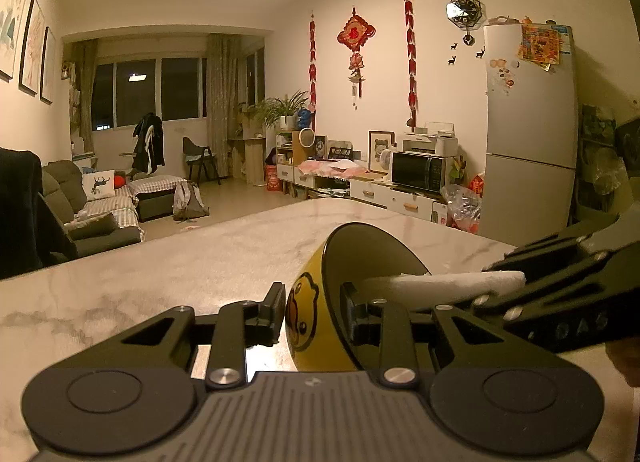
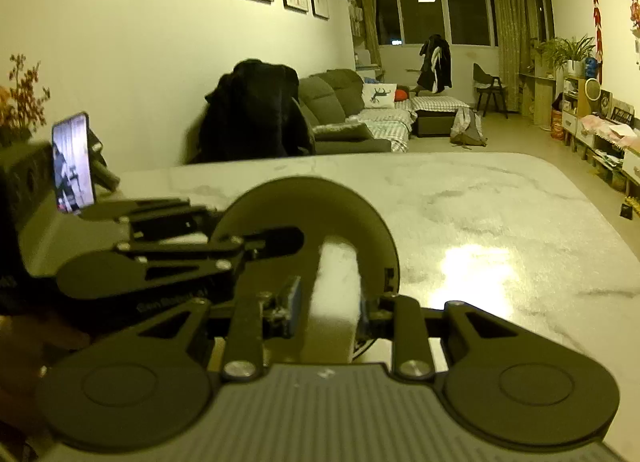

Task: Clean bowl
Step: 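Wipe the sponge around the bowl interior near the rim with the right tool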

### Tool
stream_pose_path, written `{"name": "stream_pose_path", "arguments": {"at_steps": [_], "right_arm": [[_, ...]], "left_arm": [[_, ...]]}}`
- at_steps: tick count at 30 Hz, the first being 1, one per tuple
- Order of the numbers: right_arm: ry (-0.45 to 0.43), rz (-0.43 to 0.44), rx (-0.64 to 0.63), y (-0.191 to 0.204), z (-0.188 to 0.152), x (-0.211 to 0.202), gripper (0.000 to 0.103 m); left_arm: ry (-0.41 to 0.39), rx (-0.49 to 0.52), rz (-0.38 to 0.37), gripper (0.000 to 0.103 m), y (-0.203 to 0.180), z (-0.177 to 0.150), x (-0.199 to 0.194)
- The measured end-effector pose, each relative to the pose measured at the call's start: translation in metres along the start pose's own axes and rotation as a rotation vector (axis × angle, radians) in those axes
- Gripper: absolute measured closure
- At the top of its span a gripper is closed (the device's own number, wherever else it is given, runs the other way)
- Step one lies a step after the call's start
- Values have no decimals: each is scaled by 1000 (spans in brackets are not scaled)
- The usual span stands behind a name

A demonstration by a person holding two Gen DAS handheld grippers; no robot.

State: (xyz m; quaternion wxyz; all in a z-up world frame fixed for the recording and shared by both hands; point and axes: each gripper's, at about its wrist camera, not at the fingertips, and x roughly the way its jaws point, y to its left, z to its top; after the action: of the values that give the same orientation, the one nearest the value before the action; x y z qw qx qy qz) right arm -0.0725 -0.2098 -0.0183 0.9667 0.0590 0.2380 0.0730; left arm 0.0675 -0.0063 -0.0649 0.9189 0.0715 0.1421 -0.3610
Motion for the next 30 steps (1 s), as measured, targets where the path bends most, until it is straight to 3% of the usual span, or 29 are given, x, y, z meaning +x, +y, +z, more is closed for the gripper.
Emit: {"name": "stream_pose_path", "arguments": {"at_steps": [4,5,9,13,18,20,30], "right_arm": [[0,16,16,-2,3,1,75],[4,21,16,-2,3,2,85],[-22,20,-28,2,5,-2,85],[-85,-45,-185,17,11,-13,84],[-73,-131,-293,25,6,-7,84],[-45,-144,-269,21,1,-1,84],[50,85,55,-4,2,10,84]], "left_arm": [[4,-4,3,73,2,1,1],[4,-4,3,73,1,1,1],[4,-6,1,73,0,2,0],[5,-5,2,73,0,2,-2],[1,3,-2,73,1,1,-4],[0,5,-5,72,1,1,-3],[6,-19,-4,73,7,2,-2]]}}
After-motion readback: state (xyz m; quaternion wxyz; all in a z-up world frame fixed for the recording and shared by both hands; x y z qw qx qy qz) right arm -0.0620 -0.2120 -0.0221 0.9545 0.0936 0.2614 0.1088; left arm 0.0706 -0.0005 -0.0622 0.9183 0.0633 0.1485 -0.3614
